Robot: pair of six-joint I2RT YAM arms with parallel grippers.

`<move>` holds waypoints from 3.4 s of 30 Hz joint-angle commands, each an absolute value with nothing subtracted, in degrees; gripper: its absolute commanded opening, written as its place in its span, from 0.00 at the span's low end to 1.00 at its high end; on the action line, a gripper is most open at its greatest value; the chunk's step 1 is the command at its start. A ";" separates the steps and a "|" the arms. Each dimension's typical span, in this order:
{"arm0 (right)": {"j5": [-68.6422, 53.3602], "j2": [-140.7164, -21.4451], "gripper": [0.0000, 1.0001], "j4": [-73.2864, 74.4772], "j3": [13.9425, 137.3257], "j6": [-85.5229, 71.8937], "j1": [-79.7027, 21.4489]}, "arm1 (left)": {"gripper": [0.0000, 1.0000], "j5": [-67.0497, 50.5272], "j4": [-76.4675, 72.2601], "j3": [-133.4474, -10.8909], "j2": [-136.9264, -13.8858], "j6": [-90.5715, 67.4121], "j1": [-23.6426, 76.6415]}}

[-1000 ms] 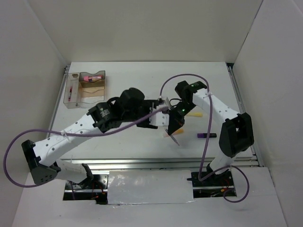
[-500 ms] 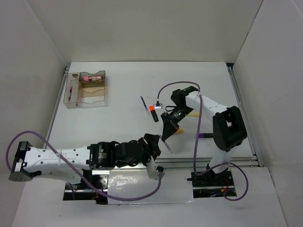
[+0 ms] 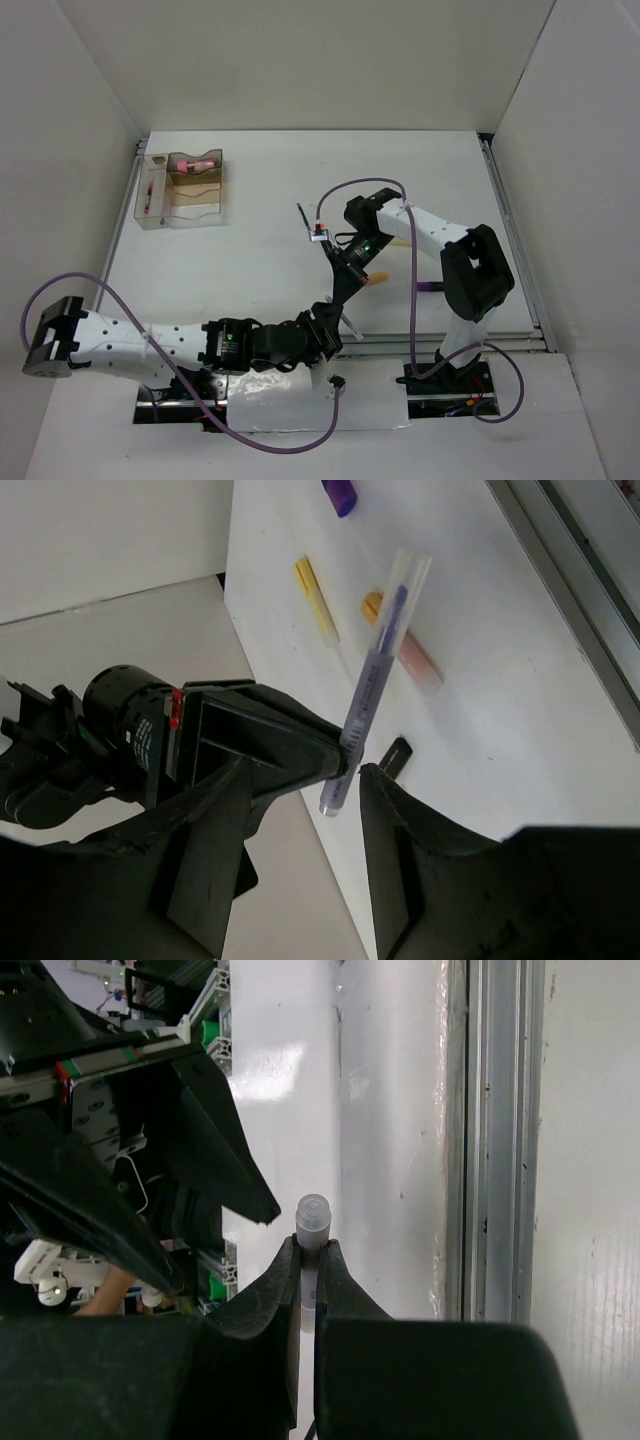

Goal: Sort the stationery into containers
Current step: Place the pen in the storage box.

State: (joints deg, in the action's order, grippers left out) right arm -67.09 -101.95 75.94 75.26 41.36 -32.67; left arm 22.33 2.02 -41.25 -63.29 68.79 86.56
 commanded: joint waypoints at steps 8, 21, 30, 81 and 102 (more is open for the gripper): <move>-69.17 -102.48 0.00 82.79 78.05 40.87 -33.93 | 0.58 21.01 -1.67 -42.98 -64.69 70.22 88.50; -68.56 -101.16 0.00 82.79 77.87 40.43 -35.24 | 0.57 19.25 3.78 -45.00 -67.76 68.90 88.77; -68.20 -100.90 0.01 82.79 77.87 40.25 -36.30 | 0.52 20.13 2.37 -44.21 -69.17 69.34 88.77; -50.28 -87.89 1.00 66.10 76.30 26.37 11.87 | 0.00 -10.44 41.73 -106.20 -100.50 7.21 7.16; -48.08 -88.33 1.00 61.88 72.33 23.03 2.64 | 0.00 -16.63 46.94 -123.14 -126.03 10.55 -22.50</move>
State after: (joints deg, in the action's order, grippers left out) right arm -48.56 -89.27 65.30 71.70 24.62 3.64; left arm -17.80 49.01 -124.51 -124.44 9.30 -22.72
